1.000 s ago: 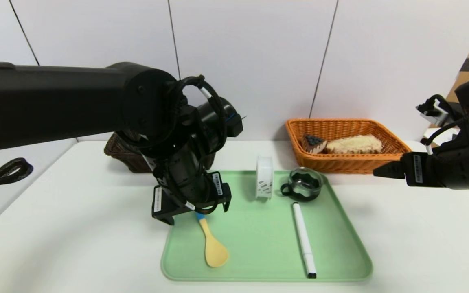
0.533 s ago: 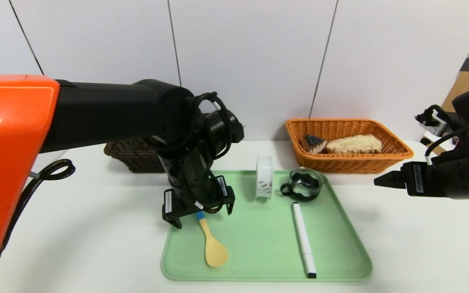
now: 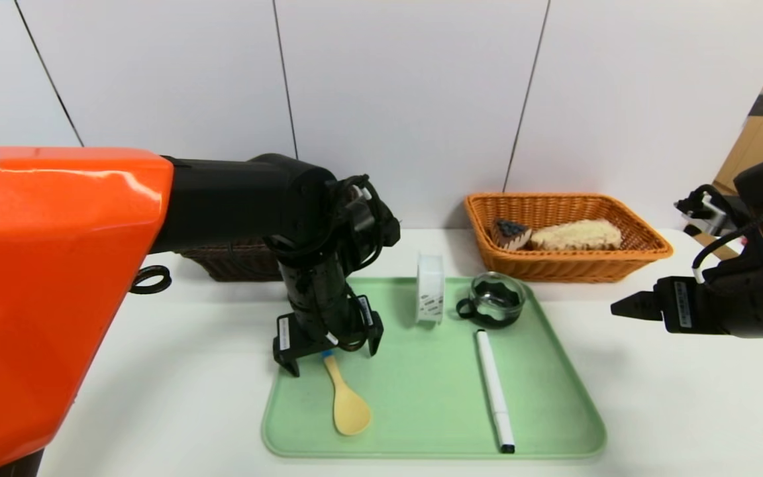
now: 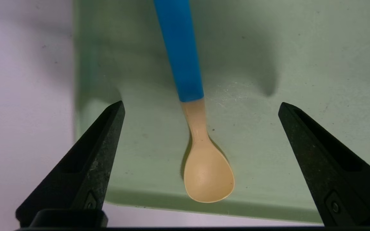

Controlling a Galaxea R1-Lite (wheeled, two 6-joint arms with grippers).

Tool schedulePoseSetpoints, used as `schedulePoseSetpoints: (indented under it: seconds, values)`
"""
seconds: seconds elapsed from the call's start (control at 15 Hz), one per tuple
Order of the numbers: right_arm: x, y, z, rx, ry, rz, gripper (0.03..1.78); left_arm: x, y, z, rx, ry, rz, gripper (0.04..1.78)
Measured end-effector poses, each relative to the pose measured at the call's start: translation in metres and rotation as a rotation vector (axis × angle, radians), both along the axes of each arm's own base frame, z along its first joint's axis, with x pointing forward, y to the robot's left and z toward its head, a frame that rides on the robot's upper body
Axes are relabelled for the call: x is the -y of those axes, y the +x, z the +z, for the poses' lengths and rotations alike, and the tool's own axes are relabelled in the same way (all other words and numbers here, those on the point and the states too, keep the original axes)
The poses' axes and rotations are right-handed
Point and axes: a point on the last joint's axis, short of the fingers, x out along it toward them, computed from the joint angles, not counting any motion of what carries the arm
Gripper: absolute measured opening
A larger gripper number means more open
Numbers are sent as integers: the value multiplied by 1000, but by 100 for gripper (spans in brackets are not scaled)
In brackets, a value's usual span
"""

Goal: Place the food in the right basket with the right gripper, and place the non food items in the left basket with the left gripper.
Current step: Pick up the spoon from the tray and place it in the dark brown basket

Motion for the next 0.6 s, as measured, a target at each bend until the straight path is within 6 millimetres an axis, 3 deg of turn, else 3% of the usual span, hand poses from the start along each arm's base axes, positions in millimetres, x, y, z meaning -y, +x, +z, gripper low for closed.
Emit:
schedulePoseSetpoints:
  seconds: [0.6]
  values:
    - [-1,5,-12,54,8,11,170,3,10,-13,-11,21,0,169]
